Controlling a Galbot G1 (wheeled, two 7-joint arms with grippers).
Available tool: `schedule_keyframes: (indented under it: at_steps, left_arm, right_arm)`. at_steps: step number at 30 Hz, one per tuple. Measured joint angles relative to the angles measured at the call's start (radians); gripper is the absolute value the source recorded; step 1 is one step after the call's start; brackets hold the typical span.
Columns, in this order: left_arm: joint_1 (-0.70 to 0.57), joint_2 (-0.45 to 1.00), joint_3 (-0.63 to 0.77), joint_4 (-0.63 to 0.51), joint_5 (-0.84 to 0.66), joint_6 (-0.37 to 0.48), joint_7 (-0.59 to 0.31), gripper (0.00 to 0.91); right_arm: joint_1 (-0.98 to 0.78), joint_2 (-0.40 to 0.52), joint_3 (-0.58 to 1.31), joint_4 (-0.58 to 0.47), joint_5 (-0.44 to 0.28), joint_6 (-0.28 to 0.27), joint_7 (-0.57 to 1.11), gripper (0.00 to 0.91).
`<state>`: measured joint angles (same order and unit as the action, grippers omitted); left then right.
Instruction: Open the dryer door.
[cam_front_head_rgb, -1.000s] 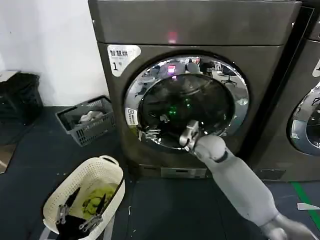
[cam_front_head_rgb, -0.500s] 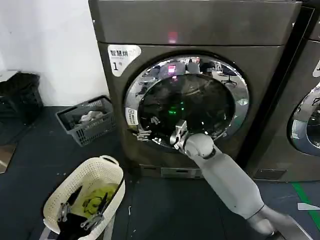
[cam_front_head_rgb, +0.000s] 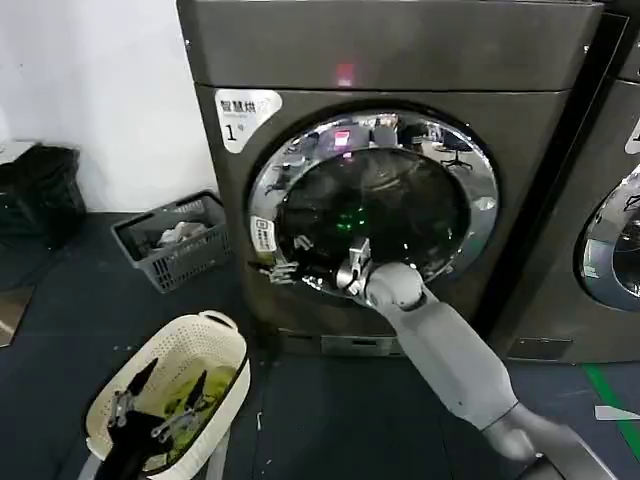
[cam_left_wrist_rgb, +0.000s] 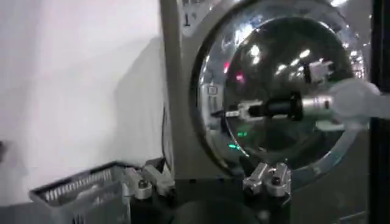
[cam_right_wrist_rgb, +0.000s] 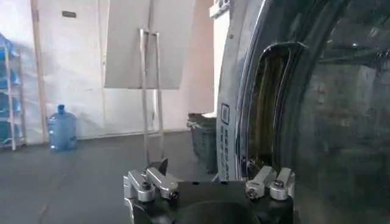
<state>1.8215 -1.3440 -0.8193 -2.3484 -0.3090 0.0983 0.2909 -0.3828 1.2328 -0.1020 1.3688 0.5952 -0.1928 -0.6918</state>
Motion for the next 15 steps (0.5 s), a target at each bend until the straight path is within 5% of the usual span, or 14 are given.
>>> schedule_keyframes:
  at_steps: [15]
  left_arm:
    - [-0.251,0.197,-0.05,0.213,-0.253,0.051,0.143,0.907]
  right_arm:
    - [-0.071,-0.111,0.045,0.134,-0.005,-0.017,-0.255,0.907]
